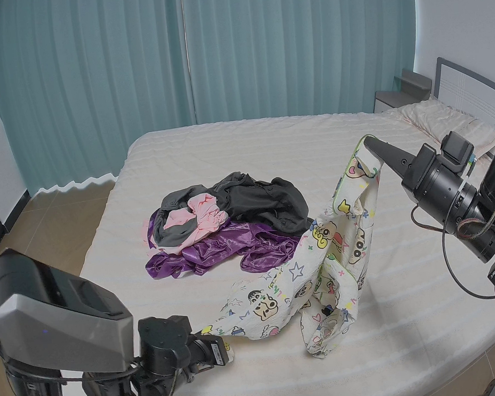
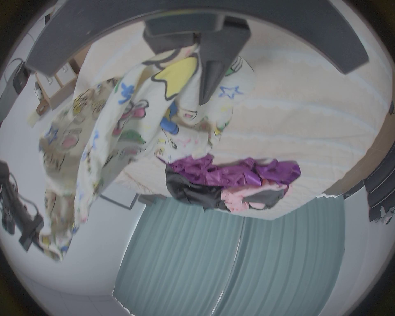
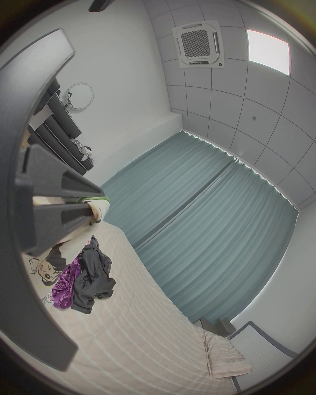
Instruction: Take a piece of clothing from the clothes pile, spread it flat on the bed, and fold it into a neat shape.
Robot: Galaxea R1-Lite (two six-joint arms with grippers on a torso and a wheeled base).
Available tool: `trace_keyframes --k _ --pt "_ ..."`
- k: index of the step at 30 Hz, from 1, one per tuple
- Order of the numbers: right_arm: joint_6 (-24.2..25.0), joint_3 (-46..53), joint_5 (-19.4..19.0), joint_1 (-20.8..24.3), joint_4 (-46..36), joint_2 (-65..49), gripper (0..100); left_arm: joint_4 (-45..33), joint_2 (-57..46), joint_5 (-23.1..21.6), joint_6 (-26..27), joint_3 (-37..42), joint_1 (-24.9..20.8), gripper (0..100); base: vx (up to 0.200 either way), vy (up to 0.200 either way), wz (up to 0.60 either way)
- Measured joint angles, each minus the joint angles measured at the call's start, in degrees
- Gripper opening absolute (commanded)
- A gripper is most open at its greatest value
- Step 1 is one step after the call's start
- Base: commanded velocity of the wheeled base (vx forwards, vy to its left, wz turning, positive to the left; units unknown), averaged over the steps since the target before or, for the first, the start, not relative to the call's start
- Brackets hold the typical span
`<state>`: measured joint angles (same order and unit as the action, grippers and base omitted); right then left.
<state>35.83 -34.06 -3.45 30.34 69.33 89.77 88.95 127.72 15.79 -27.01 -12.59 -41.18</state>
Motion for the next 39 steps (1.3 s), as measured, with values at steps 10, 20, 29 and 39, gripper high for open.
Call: trace_keyframes --k 10,20,29,39 --pt "3.61 1.29 -0.10 0.02 0.17 2.82 0 0.02 -15.81 3.97 0.48 0.85 3.25 0 0.000 0.000 0.00" --pt "6.24 -5.73 2.85 2.93 -2.02 1.52 0 0.02 -27.66 10.87 9.86 -6.61 3.86 0 0.000 0.000 0.00" --pt "7.56 -1.46 2.74 8.70 -5.41 -5.27 0 0.05 -34.12 11.09 9.20 -5.38 1.74 0 0.000 0.000 0.00" --pt "10.84 11.74 -0.73 12.00 -3.07 -4.72 0 -0.05 -30.95 10.84 0.79 3.06 -1.23 0 0.000 0.000 0.00"
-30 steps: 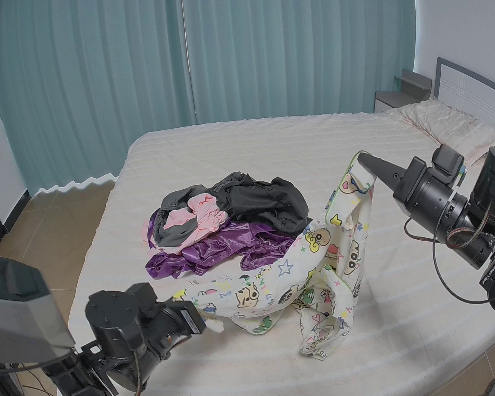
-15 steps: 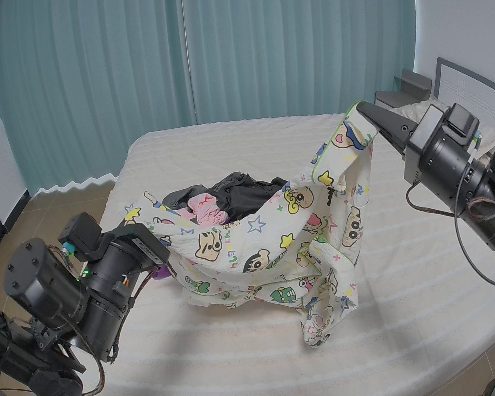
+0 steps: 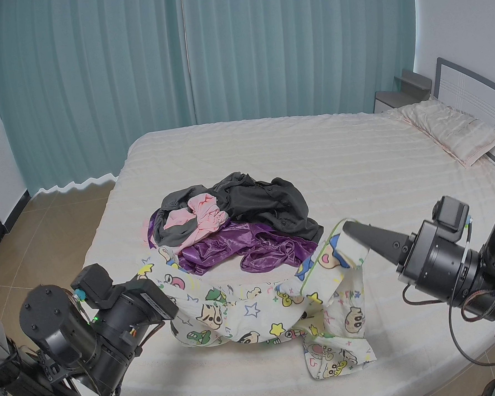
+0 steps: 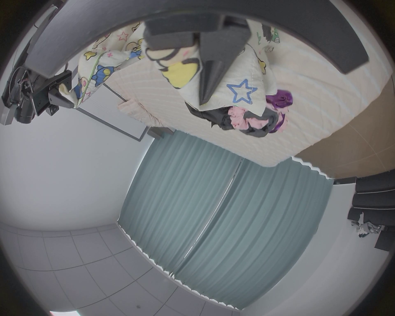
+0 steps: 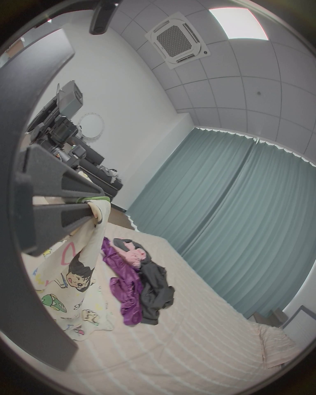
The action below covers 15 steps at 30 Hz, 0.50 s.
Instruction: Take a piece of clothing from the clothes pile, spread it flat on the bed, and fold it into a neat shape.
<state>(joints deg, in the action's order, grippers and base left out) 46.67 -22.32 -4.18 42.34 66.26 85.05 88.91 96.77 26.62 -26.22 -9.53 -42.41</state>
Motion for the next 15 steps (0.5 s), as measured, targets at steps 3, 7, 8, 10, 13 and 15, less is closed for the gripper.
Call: trace_keyframes --k 3,7,8,10,13,15 --pt "0.11 1.55 -0.27 0.68 0.12 0.59 0 0.02 0.80 0.00 -1.22 0.67 -1.19 0 0.000 0.000 0.00" --pt "0.51 2.95 -0.35 1.71 0.22 1.38 0 0.07 2.01 -0.02 -2.54 1.02 -3.07 0 0.000 0.000 0.00" --pt "1.10 3.17 -0.35 1.89 0.26 1.50 0 0.07 2.43 -0.02 -2.68 1.07 -3.34 0 0.000 0.000 0.00" --pt "1.76 3.39 -0.28 2.01 0.80 1.49 0 0.07 3.17 -0.02 -2.89 1.11 -3.64 0 0.000 0.000 0.00" --pt "1.89 3.58 -0.05 2.10 1.60 1.35 0 0.07 3.78 -0.02 -3.19 1.11 -3.80 0 0.000 0.000 0.00" --pt "1.91 3.69 0.17 2.06 3.12 1.18 0 0.07 3.97 0.00 -3.91 0.91 -3.86 0 -0.100 0.000 0.00"
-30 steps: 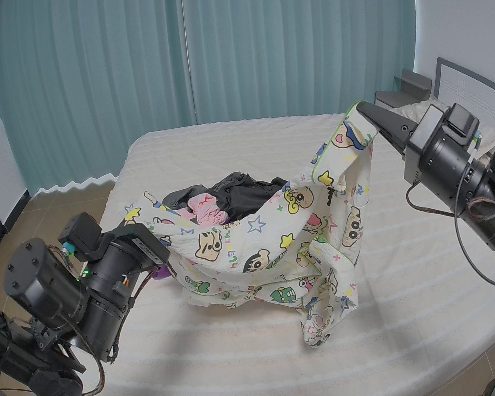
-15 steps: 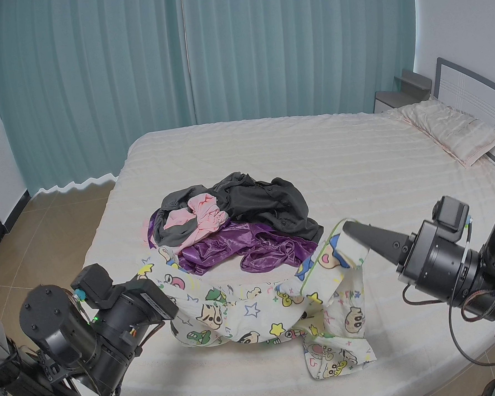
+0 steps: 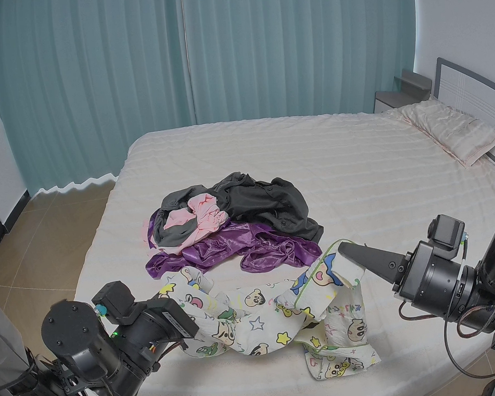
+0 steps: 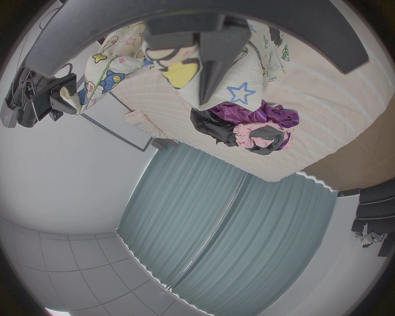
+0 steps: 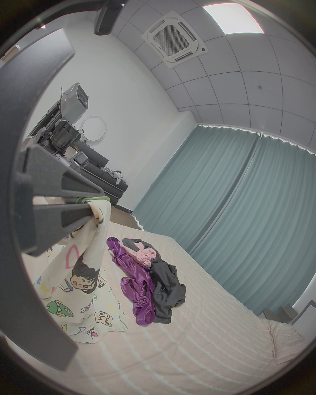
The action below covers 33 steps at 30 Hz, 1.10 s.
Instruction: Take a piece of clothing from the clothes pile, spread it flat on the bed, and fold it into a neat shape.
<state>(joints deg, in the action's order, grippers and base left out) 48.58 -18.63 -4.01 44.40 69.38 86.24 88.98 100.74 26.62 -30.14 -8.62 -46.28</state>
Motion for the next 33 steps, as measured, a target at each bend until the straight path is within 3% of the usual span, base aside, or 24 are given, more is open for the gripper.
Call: trace_keyframes --k 11,23,33 --pt "-0.30 0.11 0.51 -0.49 1.10 -1.45 0 0.00 -0.16 0.15 -0.18 -0.59 -0.39 0 -0.200 0.000 0.00" --pt "-0.39 0.16 0.57 -0.66 1.10 -2.72 0 -0.02 -0.41 0.55 -1.30 -1.90 -0.61 0 0.000 0.000 0.00" --pt "-0.57 -0.02 0.51 -1.99 1.07 -2.47 0 0.00 -0.46 0.39 -1.66 -2.27 -0.52 0 0.000 -0.200 0.00"
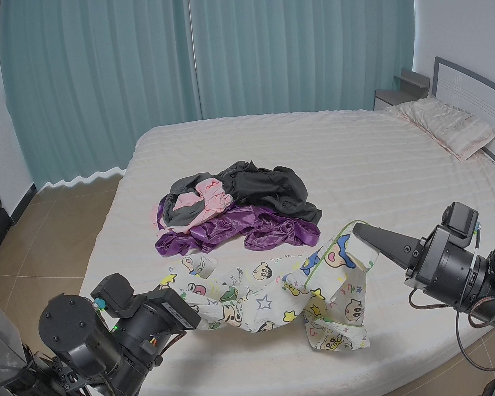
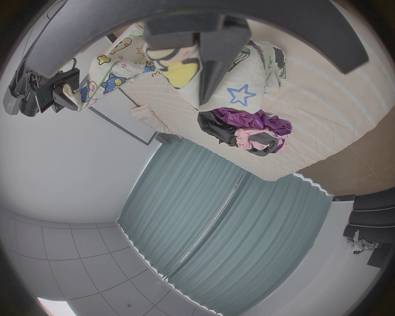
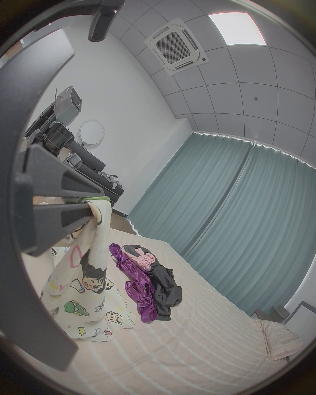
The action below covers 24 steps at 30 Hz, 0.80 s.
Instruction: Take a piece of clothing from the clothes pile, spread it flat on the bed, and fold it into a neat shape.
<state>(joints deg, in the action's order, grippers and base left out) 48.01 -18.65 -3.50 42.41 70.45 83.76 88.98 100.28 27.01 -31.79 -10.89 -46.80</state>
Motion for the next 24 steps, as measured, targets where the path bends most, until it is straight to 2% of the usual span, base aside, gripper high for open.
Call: trace_keyframes --k 24 --pt "0.02 -0.48 0.24 -1.57 0.02 -0.05 0 0.00 -0.15 -0.06 0.21 -0.05 -0.02 0 0.000 -0.200 0.00"
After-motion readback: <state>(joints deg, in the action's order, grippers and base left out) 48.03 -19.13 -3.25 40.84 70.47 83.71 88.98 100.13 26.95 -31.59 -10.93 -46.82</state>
